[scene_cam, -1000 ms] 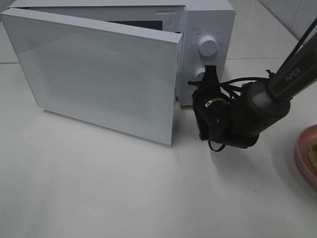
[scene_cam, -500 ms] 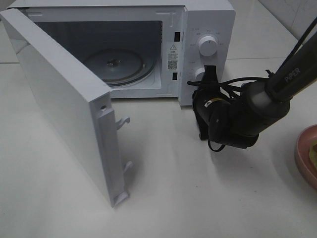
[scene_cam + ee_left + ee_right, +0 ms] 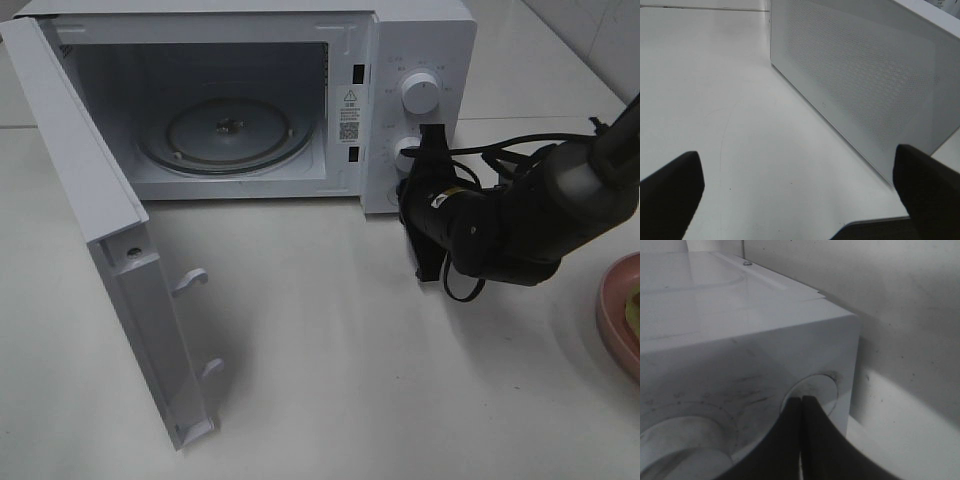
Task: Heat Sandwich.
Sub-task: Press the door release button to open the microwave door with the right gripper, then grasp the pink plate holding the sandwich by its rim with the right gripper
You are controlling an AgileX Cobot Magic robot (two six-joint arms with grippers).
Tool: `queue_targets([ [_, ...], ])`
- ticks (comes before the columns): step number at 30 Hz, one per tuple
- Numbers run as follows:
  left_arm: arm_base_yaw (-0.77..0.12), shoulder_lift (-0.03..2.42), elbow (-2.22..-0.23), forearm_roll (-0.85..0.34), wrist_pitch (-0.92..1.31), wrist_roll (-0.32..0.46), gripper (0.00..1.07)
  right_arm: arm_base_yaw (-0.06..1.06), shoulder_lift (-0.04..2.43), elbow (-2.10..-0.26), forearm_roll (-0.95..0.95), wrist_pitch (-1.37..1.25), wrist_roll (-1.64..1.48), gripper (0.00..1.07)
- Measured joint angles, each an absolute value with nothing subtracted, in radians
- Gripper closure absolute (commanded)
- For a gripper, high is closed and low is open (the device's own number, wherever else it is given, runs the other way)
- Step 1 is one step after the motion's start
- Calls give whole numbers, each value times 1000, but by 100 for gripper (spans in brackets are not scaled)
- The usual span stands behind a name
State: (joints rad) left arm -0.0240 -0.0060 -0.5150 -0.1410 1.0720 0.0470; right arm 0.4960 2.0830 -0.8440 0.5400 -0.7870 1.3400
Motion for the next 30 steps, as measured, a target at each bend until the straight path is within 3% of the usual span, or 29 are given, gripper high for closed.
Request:
queue_targets([
  [12, -24, -6, -515, -141, 1072, 47, 10, 494, 1895, -756, 472, -536, 1237, 107],
  [16, -24, -6, -515, -141, 1072, 47, 10, 494, 1822, -750, 350, -402, 1178, 107],
  [24, -24, -6, -515, -141, 1072, 47, 10, 494, 1675, -749, -69, -47, 1140, 107],
  [30, -24, -6, -515, -141, 1072, 47, 10, 494, 1597, -749, -141, 146, 997, 107],
])
